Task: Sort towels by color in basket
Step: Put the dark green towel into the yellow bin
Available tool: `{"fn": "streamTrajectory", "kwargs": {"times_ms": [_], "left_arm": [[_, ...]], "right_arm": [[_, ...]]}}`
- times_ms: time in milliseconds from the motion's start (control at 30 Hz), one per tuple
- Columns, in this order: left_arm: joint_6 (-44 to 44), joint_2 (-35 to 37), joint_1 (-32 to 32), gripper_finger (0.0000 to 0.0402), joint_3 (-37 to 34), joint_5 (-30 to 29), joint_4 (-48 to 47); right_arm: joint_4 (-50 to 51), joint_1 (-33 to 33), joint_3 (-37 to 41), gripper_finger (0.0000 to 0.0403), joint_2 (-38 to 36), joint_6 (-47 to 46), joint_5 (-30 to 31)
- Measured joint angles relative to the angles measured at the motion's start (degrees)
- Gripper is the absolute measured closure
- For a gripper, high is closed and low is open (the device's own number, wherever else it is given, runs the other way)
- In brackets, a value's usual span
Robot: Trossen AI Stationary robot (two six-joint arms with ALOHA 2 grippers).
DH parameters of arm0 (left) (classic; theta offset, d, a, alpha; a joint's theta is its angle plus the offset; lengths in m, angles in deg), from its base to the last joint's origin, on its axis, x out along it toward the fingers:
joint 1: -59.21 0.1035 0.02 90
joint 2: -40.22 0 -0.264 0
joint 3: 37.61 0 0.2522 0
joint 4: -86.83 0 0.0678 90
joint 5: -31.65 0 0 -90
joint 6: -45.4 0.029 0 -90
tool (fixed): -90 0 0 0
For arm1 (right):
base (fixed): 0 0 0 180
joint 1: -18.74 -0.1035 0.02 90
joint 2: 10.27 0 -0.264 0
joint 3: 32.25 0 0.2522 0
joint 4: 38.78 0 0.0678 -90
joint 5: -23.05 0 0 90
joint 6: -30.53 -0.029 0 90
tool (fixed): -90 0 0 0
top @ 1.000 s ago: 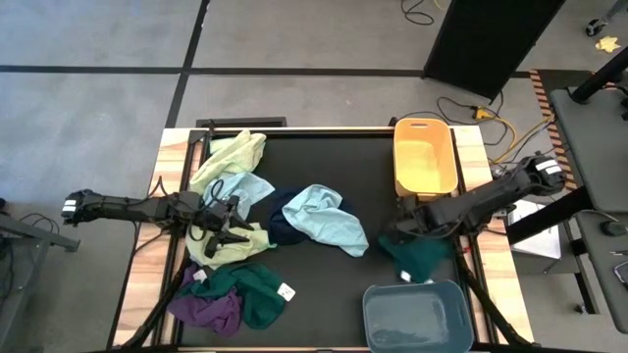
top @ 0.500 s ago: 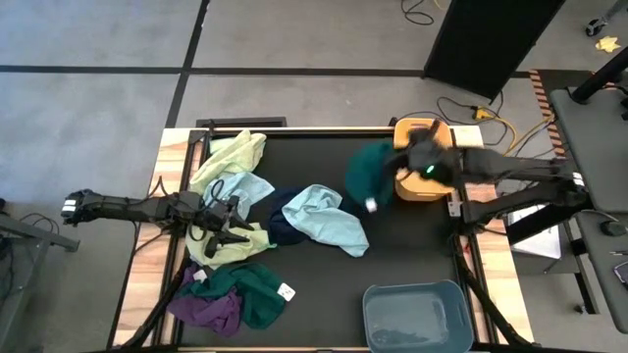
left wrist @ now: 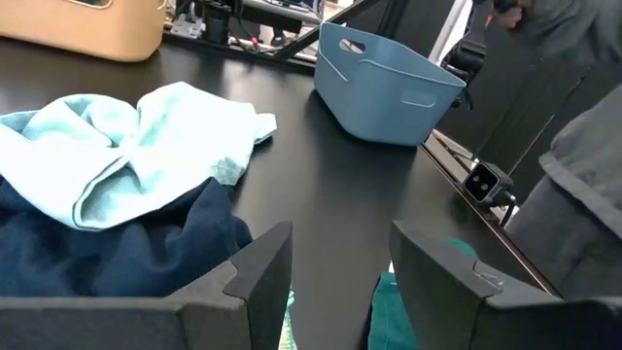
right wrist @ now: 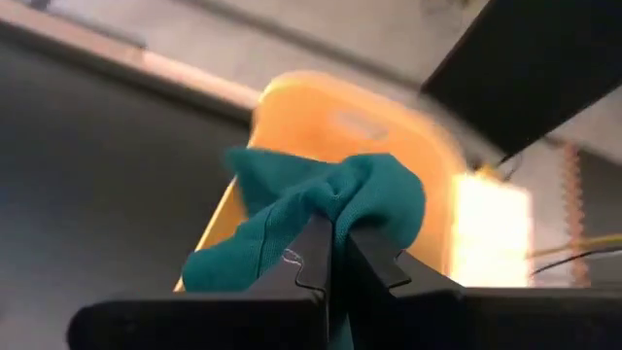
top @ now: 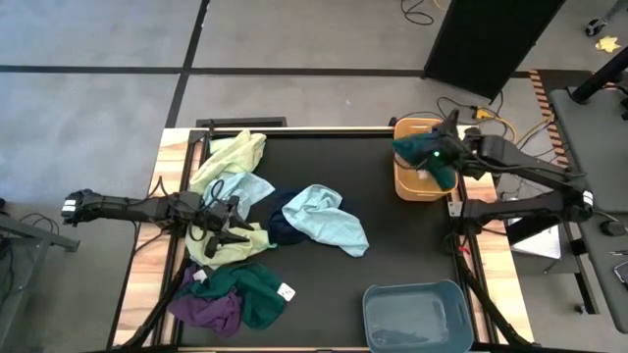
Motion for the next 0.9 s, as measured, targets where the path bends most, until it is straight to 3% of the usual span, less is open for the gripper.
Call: {"fn": "streamTrajectory", "kwargs": {"times_ms": [100, 233, 433, 567, 733, 900], "left_arm": [[0.0, 0.0, 0.0, 0.0242, 0.0, 0.0, 0.0], [0.0, 0.0, 0.0, 0.0242, 0.0, 0.0, 0.0], [0.0, 0.0, 0.0, 0.0242, 0.0, 0.0, 0.0], [0.0, 0.0, 0.0, 0.0242, 0.0, 0.0, 0.0], [0.0, 0.0, 0.0, 0.0242, 0.0, 0.0, 0.0], [0.0, 0.0, 0.0, 0.0242, 0.0, 0.0, 0.0]], "right_arm": [[-1.7, 2.4, 4.6, 0.0394, 0.8, 0.6, -6.7], [-4.3, 8.1, 8.9, 0.0394, 3.0, 0.6, -10.2], [-14.5, 18.8, 11.5, 0.0389, 8.8, 2.5, -19.7], [-14.8, 24.8, 11.6, 0.0380, 15.5, 2.9, -24.3], [-14.4, 29.3, 11.6, 0.0345, 23.8, 4.0, -31.9], [-12.2, 29.7, 11.0, 0.0281, 27.9, 4.7, -36.2]]}}
